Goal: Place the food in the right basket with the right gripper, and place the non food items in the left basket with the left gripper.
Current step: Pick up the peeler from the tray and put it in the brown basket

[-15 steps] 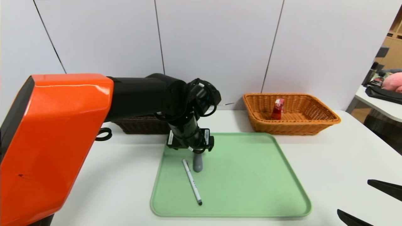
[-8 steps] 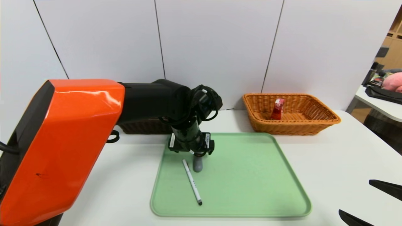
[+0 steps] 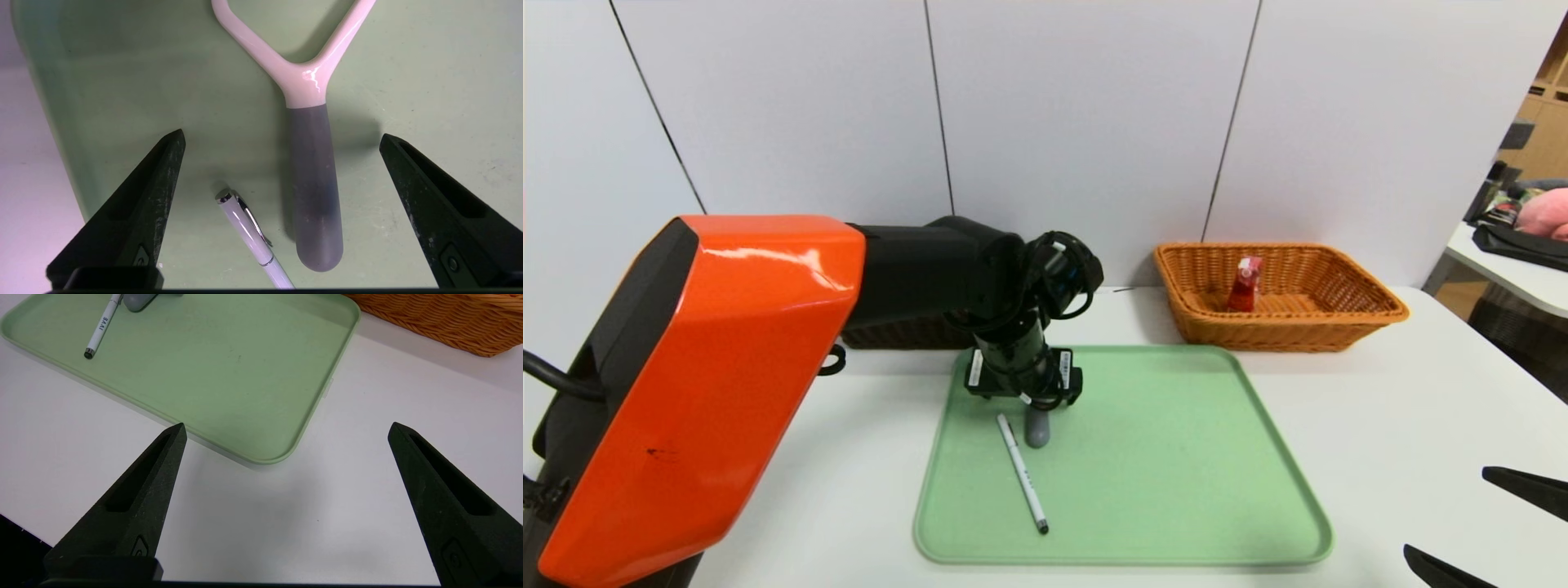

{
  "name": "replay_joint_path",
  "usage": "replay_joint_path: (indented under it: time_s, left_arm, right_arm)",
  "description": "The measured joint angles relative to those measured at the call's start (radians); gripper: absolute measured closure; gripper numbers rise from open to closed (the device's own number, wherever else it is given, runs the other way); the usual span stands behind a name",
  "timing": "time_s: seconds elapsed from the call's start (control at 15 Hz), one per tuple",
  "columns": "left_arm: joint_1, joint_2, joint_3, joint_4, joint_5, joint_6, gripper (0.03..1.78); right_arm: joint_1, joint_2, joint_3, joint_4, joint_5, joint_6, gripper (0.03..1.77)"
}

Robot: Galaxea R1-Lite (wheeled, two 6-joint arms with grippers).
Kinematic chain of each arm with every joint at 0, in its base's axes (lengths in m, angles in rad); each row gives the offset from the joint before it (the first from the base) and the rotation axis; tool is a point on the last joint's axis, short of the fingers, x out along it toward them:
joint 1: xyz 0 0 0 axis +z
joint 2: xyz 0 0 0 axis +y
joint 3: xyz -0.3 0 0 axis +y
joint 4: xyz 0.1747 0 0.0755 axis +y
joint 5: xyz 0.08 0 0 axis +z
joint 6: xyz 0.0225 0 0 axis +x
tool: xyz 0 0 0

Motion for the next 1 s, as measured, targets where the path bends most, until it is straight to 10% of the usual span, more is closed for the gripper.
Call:
replay_joint_path:
  time_s: [0.33,0.8,0.87,1.0]
  left_arm:
    - [0.001,0.011,0.0,-0.001,0.003,0.0,0.18]
    - [0.0,0.009,0.001,-0.002,-0.006,-0.004,1.09]
    - [0.0,0.008,0.001,-0.002,-0.006,-0.004,1.55]
    - [0.0,0.008,0.001,-0.001,-0.006,-0.004,1.57]
  right_arm:
    - [0.0,0.003,0.0,0.0,0.002,0.0,0.1]
    - [0.0,0.004,0.0,-0.001,0.001,0.001,0.1]
    - [0.0,0.004,-0.001,-0.001,0.0,0.001,0.1]
    - [0.0,0.004,-0.004,-0.001,0.001,0.001,0.1]
